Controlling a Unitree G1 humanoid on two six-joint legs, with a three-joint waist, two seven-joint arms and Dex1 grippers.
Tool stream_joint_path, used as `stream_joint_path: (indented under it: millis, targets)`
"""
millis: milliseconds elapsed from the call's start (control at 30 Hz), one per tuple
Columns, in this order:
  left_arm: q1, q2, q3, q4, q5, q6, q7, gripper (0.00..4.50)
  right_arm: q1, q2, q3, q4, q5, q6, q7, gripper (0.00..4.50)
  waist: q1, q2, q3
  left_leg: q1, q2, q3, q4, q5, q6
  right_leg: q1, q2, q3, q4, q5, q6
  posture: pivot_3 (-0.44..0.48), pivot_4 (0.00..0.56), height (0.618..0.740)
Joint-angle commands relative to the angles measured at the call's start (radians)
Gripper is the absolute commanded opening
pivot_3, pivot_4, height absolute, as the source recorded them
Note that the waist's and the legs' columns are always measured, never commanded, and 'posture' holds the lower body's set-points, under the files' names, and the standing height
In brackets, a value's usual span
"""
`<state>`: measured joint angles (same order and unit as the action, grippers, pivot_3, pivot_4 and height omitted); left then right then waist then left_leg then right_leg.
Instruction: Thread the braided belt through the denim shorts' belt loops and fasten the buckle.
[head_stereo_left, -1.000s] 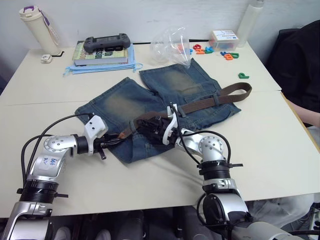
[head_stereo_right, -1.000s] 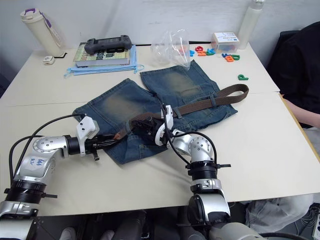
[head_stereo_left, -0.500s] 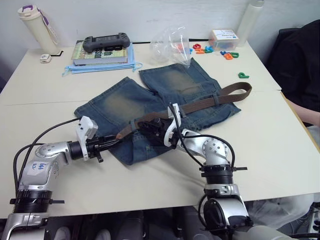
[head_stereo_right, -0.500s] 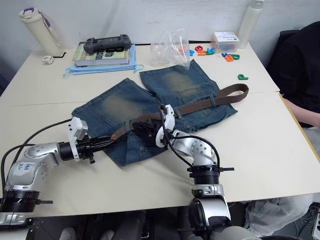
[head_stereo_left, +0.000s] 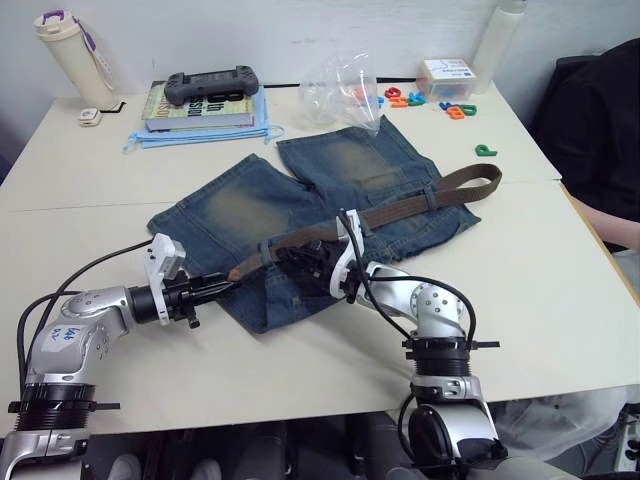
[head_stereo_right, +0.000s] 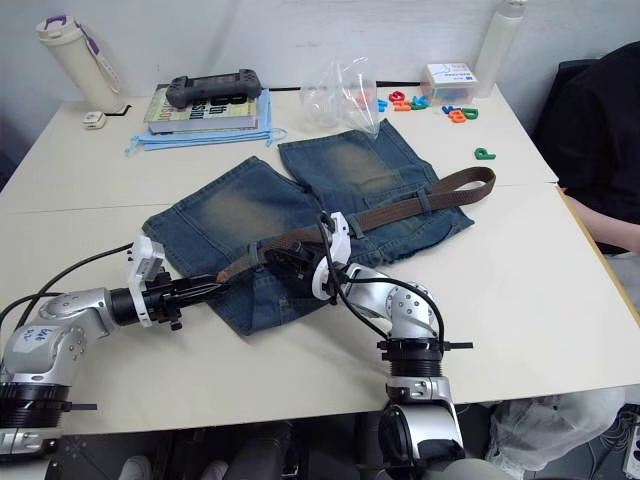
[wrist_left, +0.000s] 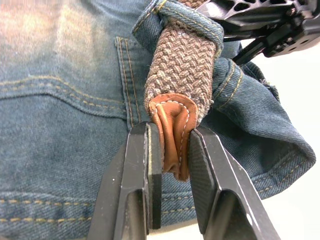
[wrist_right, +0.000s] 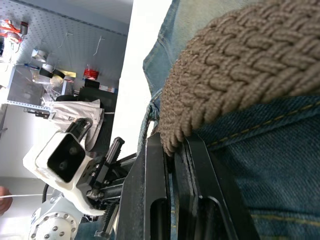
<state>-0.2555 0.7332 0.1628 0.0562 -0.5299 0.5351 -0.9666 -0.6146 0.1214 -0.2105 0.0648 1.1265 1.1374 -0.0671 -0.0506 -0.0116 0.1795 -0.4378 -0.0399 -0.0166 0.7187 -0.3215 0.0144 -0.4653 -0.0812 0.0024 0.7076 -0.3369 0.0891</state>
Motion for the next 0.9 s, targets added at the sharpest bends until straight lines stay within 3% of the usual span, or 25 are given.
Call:
stream_joint_path:
  millis: [33,133,267,433,533,600,700,900]
  targets:
    - [0.02,0.019,0.045,0.011,0.019,-0.017,0.023,0.56,0.018,-0.024,-0.048,-0.093,0.055,0.01,-0.042,1.64,0.001,0.0,0.0,0.0,0.0,0.0,0.0,0.0,0.0,0.0,0.0,0.0,0.0,0.0,0.0,0.0,0.15,0.667]
    - [0.017,0.009,0.041,0.01,0.026,-0.018,0.027,0.56,0.032,-0.029,-0.058,-0.129,0.088,0.026,-0.075,3.02,0.001,0.0,0.0,0.0,0.0,0.0,0.0,0.0,0.001,0.0,0.0,0.0,0.0,0.0,0.0,0.0,0.15,0.667]
    - [0.013,0.003,0.04,0.008,0.027,-0.019,0.029,0.56,0.077,-0.104,-0.044,-0.216,0.083,0.063,-0.082,3.02,0.001,0.0,0.0,0.0,0.0,0.0,0.0,-0.001,0.001,0.0,0.0,0.0,0.001,0.0,0.0,0.0,0.15,0.667]
    - [0.02,0.008,0.048,0.003,0.029,-0.025,0.023,0.56,0.125,-0.375,0.064,-0.41,-0.082,0.004,0.089,3.02,0.018,0.0,0.0,-0.001,-0.001,0.001,0.001,-0.001,0.003,0.0,0.0,0.001,-0.001,0.0,0.0,0.0,0.15,0.667]
    - [0.032,0.01,0.054,-0.003,0.027,-0.028,0.024,0.56,0.137,-0.509,0.105,-0.472,-0.186,-0.087,0.198,2.2,0.017,-0.001,0.0,-0.001,0.0,0.001,0.001,-0.003,0.006,0.0,0.0,0.0,-0.002,0.0,0.0,0.0,0.15,0.667]
    - [0.04,0.007,0.057,-0.009,0.026,-0.03,0.028,0.56,0.14,-0.589,0.167,-0.499,-0.289,-0.159,0.264,1.17,0.018,-0.001,0.0,0.0,0.0,0.001,0.001,-0.003,0.006,0.0,0.001,0.0,-0.002,0.0,0.0,0.0,0.15,0.667]
    - [0.045,0.002,0.058,-0.013,0.025,-0.032,0.033,0.56,0.139,-0.656,0.269,-0.489,-0.437,-0.245,0.319,0.09,0.019,-0.001,-0.001,0.0,0.001,0.001,0.001,-0.003,0.005,0.001,0.001,0.0,-0.002,0.0,0.0,0.0,0.15,0.667]
    - [0.052,-0.013,0.061,-0.031,0.022,-0.039,0.048,0.56,0.146,-0.633,0.412,-0.359,-0.64,-0.32,0.334,0.09,0.024,-0.001,-0.001,0.0,0.001,0.001,0.001,0.0,0.001,0.001,0.0,0.0,-0.002,0.0,0.0,0.0,0.15,0.667]
